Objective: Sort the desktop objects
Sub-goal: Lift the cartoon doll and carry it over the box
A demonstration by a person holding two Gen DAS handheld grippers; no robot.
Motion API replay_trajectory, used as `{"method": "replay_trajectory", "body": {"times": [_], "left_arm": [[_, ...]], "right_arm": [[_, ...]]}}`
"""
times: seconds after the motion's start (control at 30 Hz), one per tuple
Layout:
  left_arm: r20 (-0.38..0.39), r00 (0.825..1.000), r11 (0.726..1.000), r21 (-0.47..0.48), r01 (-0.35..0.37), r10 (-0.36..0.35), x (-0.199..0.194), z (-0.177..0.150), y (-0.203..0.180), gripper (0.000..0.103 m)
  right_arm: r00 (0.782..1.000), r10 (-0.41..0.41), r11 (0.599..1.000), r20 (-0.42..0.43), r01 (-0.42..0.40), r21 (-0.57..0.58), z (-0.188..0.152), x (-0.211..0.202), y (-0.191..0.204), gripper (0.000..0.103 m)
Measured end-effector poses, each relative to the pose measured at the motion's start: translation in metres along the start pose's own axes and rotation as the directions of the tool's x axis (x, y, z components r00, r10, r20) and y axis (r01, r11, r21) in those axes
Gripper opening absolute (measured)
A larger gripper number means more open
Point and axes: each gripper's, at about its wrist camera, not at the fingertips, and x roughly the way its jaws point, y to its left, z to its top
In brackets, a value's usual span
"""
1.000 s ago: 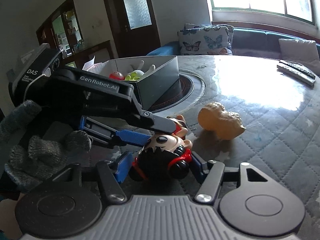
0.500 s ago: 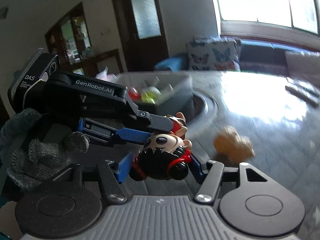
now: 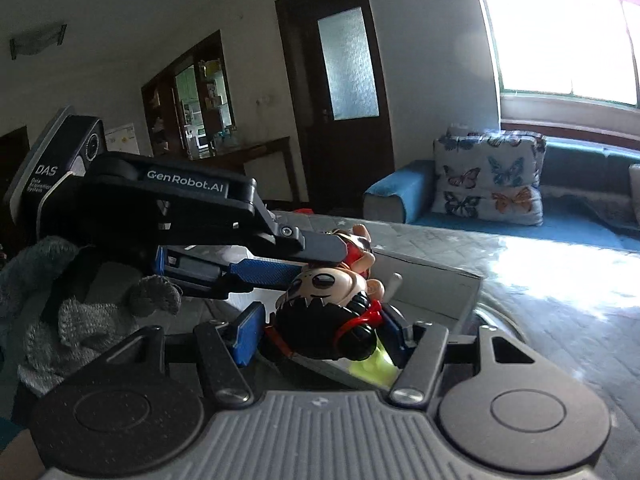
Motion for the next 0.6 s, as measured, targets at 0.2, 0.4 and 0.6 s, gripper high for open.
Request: {"method": "replay_trajectory", "body": {"times": [0.2, 0.4, 0.6], "left_arm": [[0.024, 0.999, 0.999, -0.016, -0.039, 0.039, 0.005, 0.044, 0.025, 0.040], [-0.022, 0.998, 0.997, -0.046, -0.061, 0.061, 0.031, 0.057, 0.055, 0.040], [-0.060, 0.995, 0.996, -0.053, -0.077, 0.074, 0.043, 0.055, 0.071, 0.040]], "right_arm": [[0.998, 0.012, 0.999, -0.061, -0.009, 0.050, 0.011, 0.055, -0.010, 0.062], [0.990, 0.013, 0.995, -0.141, 0.001, 0.097, 0.007, 0.092, -0.021, 0.062], [0.979, 0.017, 0.992, -0.202, 0.008, 0.122, -0.001, 0.112, -0.026, 0.062]]}}
